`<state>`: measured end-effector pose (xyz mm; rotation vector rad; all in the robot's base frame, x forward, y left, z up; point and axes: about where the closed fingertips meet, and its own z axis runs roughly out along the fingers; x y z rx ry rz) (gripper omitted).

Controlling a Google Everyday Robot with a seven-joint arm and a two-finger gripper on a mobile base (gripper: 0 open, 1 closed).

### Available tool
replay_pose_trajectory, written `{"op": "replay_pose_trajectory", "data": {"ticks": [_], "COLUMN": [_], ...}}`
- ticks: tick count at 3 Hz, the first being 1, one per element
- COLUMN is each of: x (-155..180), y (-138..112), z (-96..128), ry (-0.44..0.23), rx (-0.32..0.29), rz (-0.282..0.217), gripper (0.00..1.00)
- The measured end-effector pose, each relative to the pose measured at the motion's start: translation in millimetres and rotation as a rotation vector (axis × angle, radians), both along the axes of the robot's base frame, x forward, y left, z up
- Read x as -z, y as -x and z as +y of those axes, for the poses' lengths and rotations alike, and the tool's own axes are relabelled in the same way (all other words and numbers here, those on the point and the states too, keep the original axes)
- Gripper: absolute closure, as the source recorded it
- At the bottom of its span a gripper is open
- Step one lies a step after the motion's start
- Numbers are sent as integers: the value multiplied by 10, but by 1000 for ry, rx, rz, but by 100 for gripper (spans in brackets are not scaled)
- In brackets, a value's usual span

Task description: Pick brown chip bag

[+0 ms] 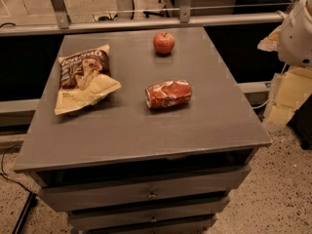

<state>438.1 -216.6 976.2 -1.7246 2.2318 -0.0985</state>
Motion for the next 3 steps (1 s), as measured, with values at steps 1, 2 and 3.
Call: {"op": "replay_pose_trajectory", "data": {"ticks": [1, 2, 3], "x": [0, 80, 218], "y": [0, -221, -619], "z": [0, 300, 905], "ry": [0, -58, -152], "rx": [0, -38, -96], "rz": [0, -13, -33], "gripper": [0, 0, 0]}}
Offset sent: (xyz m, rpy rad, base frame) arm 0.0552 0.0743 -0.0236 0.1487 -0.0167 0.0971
